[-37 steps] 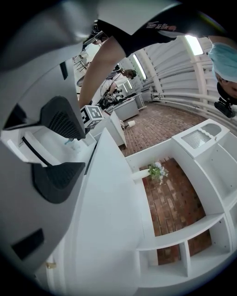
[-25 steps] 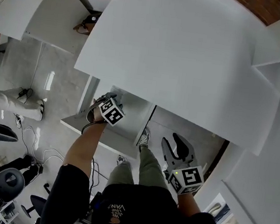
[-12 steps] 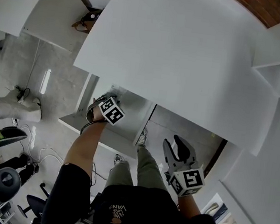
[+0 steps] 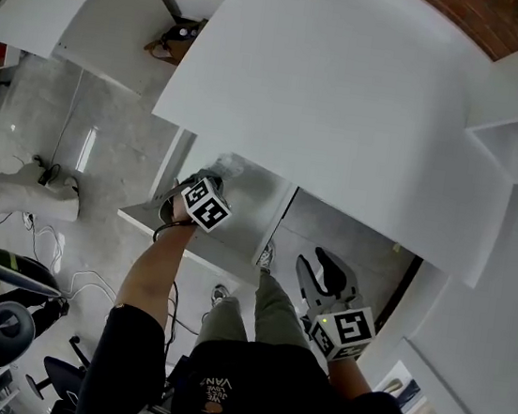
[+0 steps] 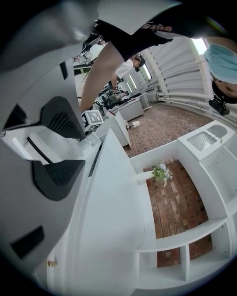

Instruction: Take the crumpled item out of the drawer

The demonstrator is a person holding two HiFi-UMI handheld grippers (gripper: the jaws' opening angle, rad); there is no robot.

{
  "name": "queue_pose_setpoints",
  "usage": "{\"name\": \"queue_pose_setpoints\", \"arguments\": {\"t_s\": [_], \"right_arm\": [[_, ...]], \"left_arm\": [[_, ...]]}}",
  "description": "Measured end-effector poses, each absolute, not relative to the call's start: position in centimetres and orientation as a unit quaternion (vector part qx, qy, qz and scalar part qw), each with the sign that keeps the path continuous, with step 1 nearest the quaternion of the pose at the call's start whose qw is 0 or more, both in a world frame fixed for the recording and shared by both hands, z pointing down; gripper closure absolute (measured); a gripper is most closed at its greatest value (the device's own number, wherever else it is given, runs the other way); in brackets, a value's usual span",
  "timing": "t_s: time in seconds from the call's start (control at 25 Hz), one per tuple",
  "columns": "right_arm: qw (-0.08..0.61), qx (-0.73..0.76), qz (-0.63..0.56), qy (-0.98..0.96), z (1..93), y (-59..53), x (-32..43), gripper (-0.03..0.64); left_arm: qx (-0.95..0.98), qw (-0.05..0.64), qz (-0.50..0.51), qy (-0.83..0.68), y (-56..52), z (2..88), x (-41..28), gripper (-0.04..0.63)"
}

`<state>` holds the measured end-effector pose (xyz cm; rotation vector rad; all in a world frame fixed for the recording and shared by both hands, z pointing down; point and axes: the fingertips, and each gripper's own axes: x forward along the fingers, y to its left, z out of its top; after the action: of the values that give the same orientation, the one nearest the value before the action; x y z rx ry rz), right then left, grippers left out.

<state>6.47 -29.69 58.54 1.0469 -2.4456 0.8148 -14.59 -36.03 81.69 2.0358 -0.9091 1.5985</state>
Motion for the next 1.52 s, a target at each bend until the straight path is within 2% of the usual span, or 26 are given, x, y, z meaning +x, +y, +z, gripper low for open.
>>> {"name": "queue_pose_setpoints", "arguments": {"t_s": [0.68,1.24,1.52], "right_arm": [[0.165,0.375,0.240,-0.880,53.6,-24.1,5.1,0.480],[0.140,0.409,0.176,-0.884,47.9,-17.9,3.0,0.483],[0.128,0.419,0.131,-0.889,44.7,-13.5,0.7,0.525]], "left_arm": [[0.768,0.099,0.493,-0.397,-32.5,67.3,-14.9,0.589],[0.787,0.049,0.344,-0.509,-21.3,53.0,-19.0,0.589],[0.792,0.024,0.281,-0.542,-14.2,47.4,-20.9,0.589]]}}
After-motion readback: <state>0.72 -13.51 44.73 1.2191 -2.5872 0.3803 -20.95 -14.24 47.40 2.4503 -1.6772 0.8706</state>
